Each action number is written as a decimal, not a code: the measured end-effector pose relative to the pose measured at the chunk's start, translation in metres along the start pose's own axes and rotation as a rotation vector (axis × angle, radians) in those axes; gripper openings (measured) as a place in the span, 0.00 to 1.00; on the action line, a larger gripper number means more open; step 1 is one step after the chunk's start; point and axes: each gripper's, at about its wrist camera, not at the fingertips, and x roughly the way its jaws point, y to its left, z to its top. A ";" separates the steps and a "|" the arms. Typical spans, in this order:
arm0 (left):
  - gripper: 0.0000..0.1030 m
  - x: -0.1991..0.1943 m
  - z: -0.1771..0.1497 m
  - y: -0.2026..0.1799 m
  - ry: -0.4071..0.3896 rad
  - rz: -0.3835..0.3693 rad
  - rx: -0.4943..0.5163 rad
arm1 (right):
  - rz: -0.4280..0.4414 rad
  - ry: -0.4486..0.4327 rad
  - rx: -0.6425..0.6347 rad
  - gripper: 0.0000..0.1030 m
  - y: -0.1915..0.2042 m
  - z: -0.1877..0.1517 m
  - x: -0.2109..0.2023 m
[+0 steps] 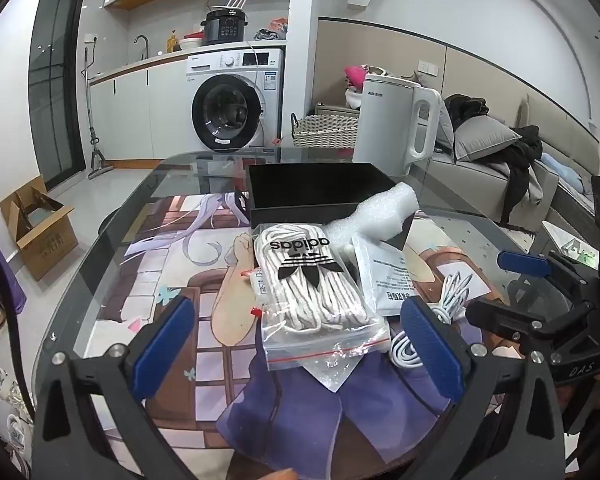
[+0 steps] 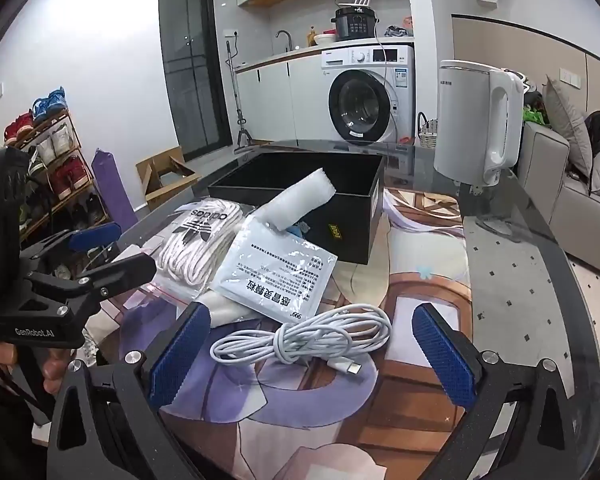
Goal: Organize soft objects
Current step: 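Move the right tool toward the white cable coil while the left tool nears the adidas bag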
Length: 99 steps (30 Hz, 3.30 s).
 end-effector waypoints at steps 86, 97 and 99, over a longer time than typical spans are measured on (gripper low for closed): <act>1.00 0.006 -0.001 0.010 0.008 0.025 -0.006 | -0.001 0.218 0.016 1.00 0.010 -0.014 0.040; 1.00 0.006 -0.001 0.011 0.012 0.029 -0.006 | 0.018 0.252 -0.011 1.00 0.026 -0.010 0.055; 1.00 0.005 -0.001 0.011 0.010 0.029 -0.007 | 0.020 0.246 -0.010 1.00 0.027 -0.009 0.055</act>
